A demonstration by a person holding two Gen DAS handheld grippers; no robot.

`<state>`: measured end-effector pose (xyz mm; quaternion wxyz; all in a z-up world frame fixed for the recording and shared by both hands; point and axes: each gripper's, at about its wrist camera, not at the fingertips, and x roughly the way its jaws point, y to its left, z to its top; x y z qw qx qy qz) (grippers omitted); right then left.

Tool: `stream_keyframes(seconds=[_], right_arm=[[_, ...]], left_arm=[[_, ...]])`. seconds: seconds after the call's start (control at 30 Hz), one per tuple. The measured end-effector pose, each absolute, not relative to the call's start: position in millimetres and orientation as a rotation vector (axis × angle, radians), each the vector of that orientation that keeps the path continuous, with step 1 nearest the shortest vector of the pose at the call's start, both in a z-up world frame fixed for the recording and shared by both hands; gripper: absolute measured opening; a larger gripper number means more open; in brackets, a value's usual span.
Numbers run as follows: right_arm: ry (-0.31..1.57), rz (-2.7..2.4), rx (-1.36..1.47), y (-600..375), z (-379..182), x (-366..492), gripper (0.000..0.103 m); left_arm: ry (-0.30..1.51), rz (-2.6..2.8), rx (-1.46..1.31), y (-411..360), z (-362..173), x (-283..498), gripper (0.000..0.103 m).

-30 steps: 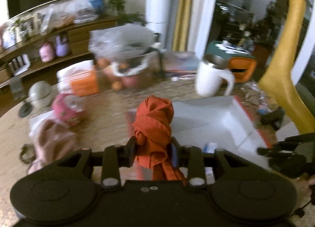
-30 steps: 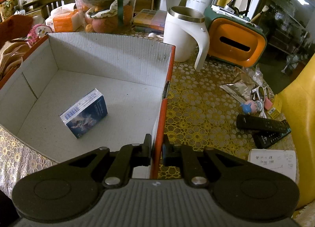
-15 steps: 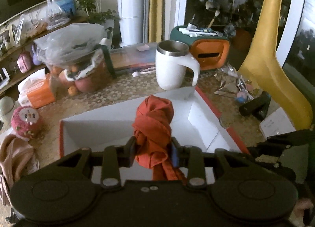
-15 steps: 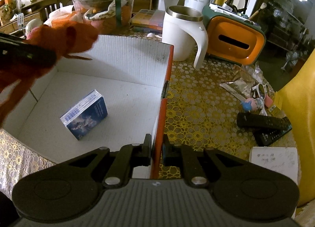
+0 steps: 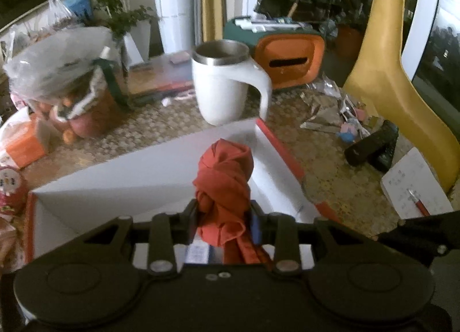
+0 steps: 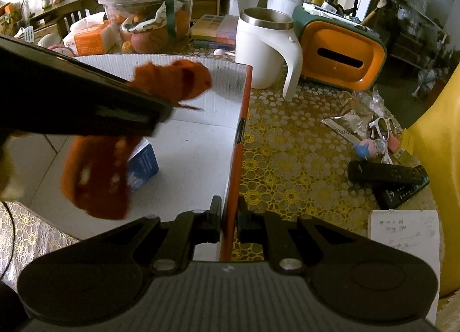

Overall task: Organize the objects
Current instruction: 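Carry the orange scarf into the cardboard box and release it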

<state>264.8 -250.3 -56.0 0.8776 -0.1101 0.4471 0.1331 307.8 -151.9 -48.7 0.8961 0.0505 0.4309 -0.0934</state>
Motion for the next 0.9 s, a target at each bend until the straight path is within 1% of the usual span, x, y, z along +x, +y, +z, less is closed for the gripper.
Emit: stream_keyframes(seconds=[0.3, 0.5, 0.83, 0.9], right_arm=[[0.936, 0.284, -0.226, -251, -56, 266, 0.010], [0.937, 0.285, -0.227, -251, -56, 266, 0.010], [0.937, 0.286, -0.228, -250, -56, 266, 0.010], [0.938, 0.287, -0.227, -250, -57, 266, 0.010]], left_arm=[[1.038, -0.202, 0.118, -163, -77, 331, 0.033], [1.091, -0.217, 0.154, -168, -89, 336, 0.034], [1.125, -0.239, 0.184, -172, -94, 338, 0.038], [1.125, -0.238, 0.181, -172, -93, 338, 0.042]])
